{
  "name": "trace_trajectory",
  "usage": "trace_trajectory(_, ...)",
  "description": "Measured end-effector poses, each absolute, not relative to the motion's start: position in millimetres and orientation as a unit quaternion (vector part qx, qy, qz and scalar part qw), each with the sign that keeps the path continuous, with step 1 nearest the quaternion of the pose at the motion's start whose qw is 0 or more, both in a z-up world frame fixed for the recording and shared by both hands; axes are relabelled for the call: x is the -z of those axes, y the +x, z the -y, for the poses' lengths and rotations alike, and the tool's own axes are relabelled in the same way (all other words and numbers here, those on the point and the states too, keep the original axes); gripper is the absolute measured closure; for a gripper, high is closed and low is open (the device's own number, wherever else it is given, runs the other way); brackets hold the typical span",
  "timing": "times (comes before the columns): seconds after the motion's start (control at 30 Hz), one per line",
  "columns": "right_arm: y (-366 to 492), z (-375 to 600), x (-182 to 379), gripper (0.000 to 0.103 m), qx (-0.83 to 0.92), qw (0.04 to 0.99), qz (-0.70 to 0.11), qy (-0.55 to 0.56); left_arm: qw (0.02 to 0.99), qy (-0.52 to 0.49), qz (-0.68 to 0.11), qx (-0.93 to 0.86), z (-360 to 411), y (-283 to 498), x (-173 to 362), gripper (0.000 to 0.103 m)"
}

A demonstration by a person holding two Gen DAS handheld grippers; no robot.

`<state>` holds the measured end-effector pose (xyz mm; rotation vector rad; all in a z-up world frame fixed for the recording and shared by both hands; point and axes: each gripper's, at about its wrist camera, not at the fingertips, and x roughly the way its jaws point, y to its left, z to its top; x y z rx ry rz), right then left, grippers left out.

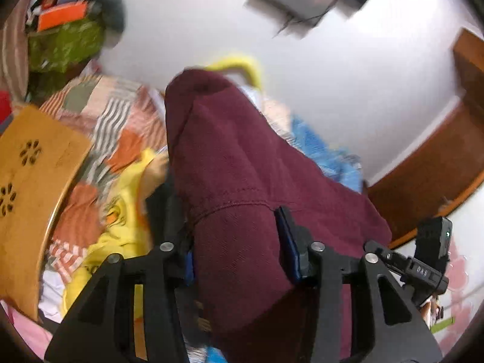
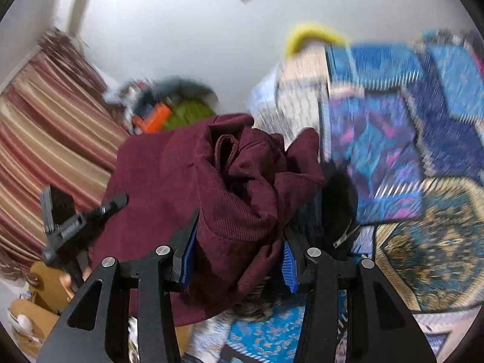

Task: Fold large clothes
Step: 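Lift the bundle with both tools and place it on the clothes stack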

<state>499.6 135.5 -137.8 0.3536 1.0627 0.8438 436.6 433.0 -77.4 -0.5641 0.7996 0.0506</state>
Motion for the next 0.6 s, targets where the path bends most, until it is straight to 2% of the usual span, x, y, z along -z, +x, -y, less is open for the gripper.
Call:
trace_trajectory(0.13,502.0,-137.1,153.1,0.055,-0.397,0.759,-0.49,0.164,0.89,-0.246,-0.382,-0.041,-434.4,436.0,92.0,0.049)
trace_trajectory(0.23,495.9,-132.1,146.1,0.052,-0.395,0.757,-0.496,0.156,0.893,-0.228,-0.383,-0.06,-427.7,428.2,87.4,0.04)
trace_trajectory(0.4,484.0,-127.6,131.5,0.05,-0.365,0.77,-0.508,0.126,0.895,-0.204,-0.386,-0.091,-415.6,410.7,72.9,0.039)
trace_trajectory(0.6,447.3,-105.1,78.4,0.05,-0.344,0.821,-0.452,0.061,0.903,-0.18,-0.374,-0.108,-394.3,372.5,41.0,0.039)
